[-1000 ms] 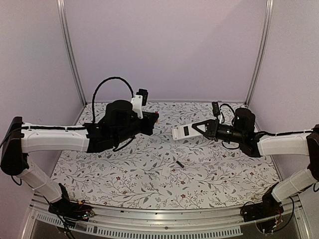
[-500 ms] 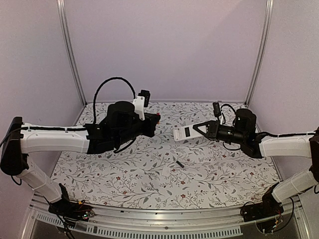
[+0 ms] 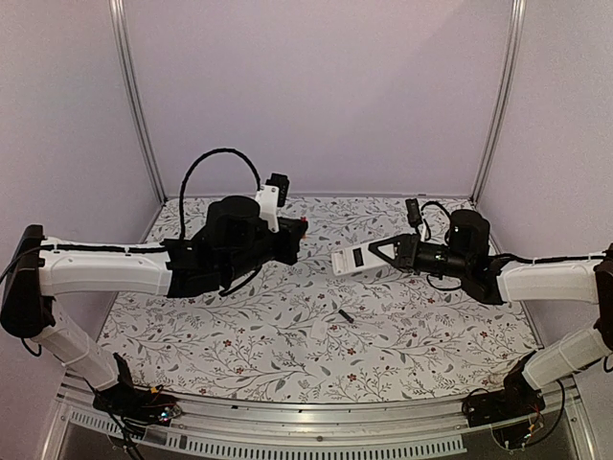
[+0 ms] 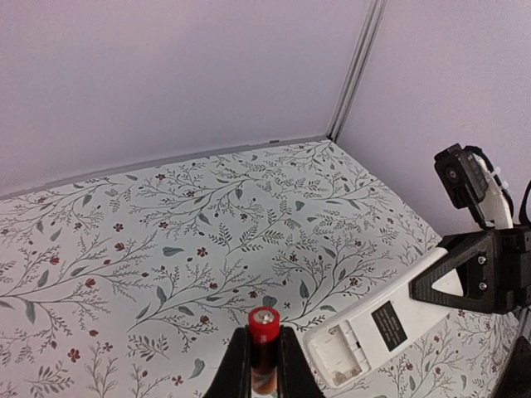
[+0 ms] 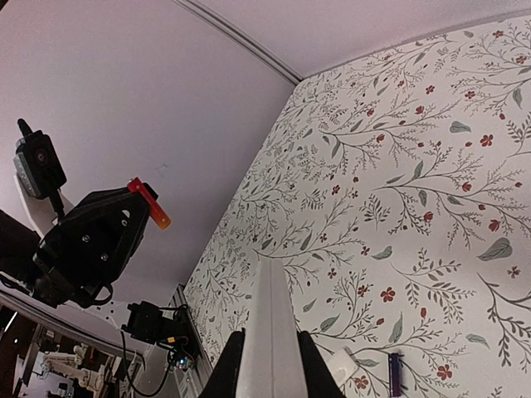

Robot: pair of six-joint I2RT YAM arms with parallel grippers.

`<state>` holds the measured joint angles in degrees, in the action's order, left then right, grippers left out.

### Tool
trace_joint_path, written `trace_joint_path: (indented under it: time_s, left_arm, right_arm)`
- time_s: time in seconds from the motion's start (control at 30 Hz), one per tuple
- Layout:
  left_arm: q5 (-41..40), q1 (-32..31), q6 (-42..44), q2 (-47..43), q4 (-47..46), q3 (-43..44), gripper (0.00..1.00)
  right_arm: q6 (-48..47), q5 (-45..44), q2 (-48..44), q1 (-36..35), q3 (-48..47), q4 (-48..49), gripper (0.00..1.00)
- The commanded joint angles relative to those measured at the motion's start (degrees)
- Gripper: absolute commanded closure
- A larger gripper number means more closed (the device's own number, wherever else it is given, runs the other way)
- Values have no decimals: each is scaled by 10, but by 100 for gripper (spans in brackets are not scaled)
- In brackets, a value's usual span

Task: Load the batteries into the remote control
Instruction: Place the battery in the battery compartment.

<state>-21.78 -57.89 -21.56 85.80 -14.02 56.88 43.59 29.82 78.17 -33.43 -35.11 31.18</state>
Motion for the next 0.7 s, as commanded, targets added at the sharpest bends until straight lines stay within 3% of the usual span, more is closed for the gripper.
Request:
trace_joint_path:
  time_s: [0.0,0.67]
  left_arm:
    - [-17,-19,8,-8,4,7,100]
    - [20,-30,-19,47,-90,-1,100]
  right_arm:
    - [-7,-15,5,-8,-19,2,100]
    - [101,-15,25,-25,-30,100,100]
